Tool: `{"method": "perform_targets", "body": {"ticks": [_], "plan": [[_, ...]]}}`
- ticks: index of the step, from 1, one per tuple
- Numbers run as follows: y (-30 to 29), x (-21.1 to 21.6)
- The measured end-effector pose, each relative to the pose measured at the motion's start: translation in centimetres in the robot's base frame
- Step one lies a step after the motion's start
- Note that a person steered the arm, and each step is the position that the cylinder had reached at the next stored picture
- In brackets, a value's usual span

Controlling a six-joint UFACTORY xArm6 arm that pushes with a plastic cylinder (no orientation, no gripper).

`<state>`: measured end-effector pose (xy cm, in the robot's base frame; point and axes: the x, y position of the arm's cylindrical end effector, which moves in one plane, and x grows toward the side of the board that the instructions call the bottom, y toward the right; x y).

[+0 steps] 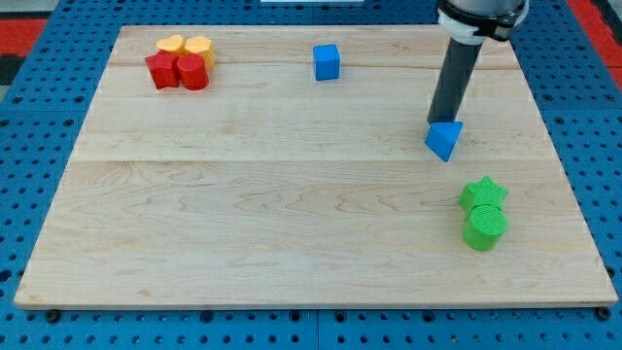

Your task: Move blue triangle above the green star

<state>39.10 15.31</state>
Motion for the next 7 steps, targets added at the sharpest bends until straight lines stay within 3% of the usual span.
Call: {"method": "perform_targets", "body": {"ticks": [5, 7], "plan": [[-0.4, 4.7], [-5.8, 5.5]]}}
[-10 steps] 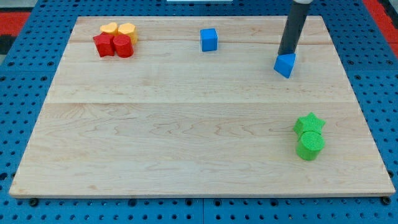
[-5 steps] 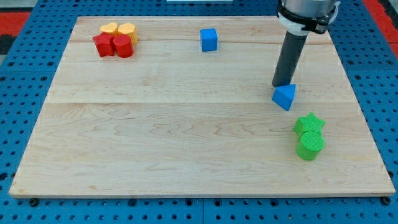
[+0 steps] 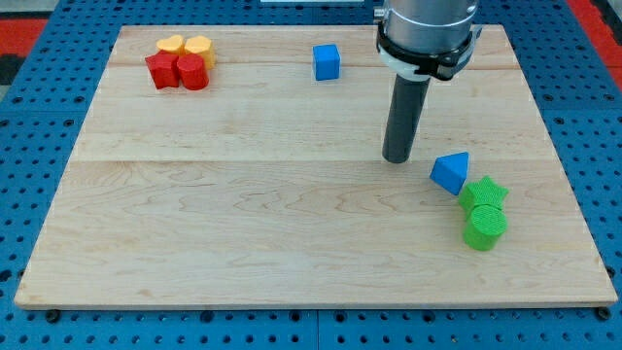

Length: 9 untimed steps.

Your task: Move blue triangle above the green star

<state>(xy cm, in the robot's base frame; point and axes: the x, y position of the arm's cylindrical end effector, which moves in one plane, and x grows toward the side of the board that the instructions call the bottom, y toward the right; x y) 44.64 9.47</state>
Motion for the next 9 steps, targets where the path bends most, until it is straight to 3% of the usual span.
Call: {"method": "perform_targets", "body": {"ticks": [2, 9], "plan": [[0.6, 3.0], [4.9, 1.8]]}}
